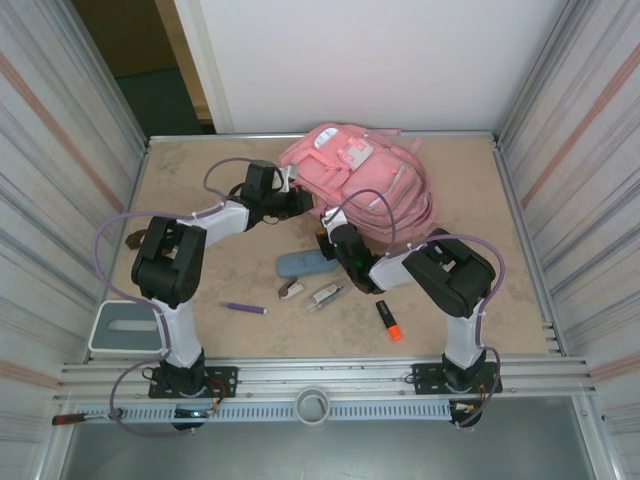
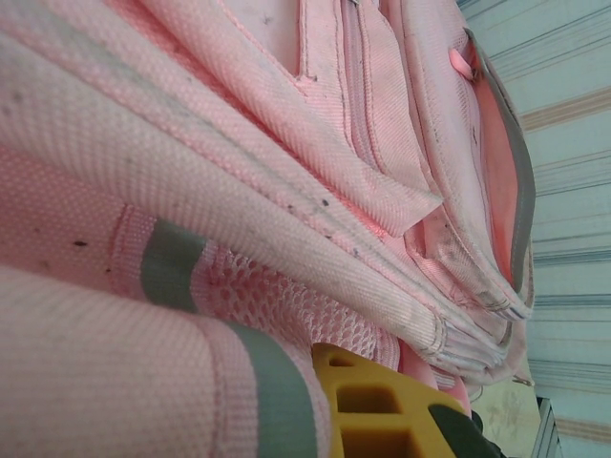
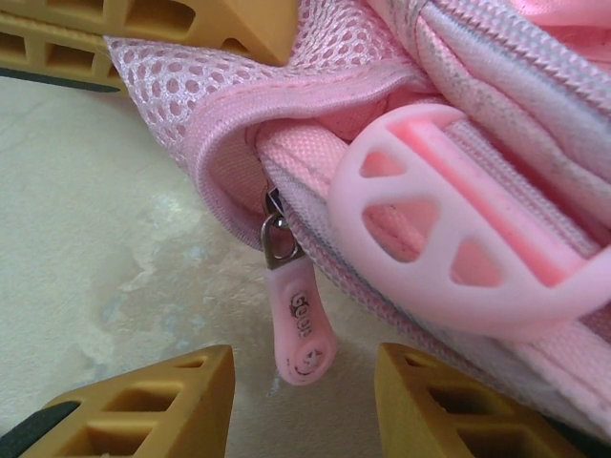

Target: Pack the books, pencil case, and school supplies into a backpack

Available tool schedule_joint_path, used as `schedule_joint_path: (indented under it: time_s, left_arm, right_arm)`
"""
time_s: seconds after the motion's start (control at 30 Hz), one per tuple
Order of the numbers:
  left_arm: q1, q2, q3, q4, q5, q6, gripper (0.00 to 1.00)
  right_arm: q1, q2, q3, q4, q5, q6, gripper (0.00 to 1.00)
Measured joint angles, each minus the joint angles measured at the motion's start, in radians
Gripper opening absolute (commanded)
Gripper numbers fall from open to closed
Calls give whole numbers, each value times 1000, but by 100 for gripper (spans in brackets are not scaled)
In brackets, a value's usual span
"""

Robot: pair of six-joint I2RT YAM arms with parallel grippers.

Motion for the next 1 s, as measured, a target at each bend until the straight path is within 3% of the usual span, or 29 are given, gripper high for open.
schedule_joint_path:
  time_s: [0.8,1.0]
  left_arm:
    - [-28,-45,-30,14,6,-10,0]
    - [-33,-50,-42,21,6,-11,0]
  right_arm:
    - [57,0,-41,174,177,-158,28]
    - [56,-2,-61,186,195,-187,13]
